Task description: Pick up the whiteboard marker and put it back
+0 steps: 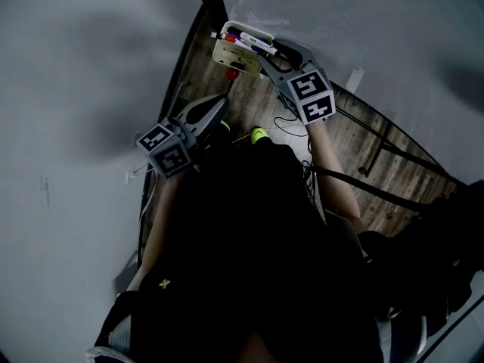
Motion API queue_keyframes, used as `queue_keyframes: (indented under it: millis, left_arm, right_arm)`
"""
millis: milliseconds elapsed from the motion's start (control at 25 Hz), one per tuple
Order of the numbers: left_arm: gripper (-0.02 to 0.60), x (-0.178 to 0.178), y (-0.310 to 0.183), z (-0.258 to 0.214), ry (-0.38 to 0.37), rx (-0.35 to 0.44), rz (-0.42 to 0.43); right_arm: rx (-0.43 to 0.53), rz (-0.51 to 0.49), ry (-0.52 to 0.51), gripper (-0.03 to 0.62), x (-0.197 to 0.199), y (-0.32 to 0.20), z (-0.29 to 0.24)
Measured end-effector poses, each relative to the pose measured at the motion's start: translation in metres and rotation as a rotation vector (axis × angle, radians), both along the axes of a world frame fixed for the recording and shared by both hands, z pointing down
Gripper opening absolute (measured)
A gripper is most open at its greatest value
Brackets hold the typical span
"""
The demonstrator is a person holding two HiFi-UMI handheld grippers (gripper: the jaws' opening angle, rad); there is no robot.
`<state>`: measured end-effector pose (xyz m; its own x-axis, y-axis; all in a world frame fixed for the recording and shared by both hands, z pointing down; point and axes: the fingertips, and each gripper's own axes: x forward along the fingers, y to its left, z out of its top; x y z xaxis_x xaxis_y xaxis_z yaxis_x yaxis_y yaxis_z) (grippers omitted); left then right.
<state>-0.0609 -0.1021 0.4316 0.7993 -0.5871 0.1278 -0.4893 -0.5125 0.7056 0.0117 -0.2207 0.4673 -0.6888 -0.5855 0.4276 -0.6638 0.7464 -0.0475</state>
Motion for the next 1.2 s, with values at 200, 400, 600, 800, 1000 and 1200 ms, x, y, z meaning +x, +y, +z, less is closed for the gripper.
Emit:
queue_keyframes:
  millis: [200,400,600,800,1000,1200]
  left_arm:
    - [0.003,0.001,0.005,0.0,0.003,-0.003,-0.01]
    - [0.003,0.005,0.008,-0.001,0.007,0.003,-0.01]
    - [0.003,0.005,0.01,-0.002,0.01,0.007,-0.011]
    - [0.003,0.001,0.009,-0.002,0.007,0.009,-0.018]
    - [0.003,0.002,0.01,-0.001,0.004,0.01,-0.013]
    - [0.003,0.005,0.01,-0.002,0.01,0.014,-0.005]
  right_arm:
    - [0.003,-0.002,-0.006,0.159,0.002,0.002,-0.003]
    - [0.013,-0.011,-0.023,0.101,0.002,0.005,-0.008]
    - [-0.006,-0.009,-0.04,0.098,0.002,0.005,-0.006]
    - [-0.013,-0.001,-0.05,0.095,0.003,0.003,-0.005]
    - [-0.002,-0.002,-0.061,0.094,0.002,0.004,-0.01]
    - [-0.002,-0.001,-0.057,0.094,0.004,0.006,-0.012]
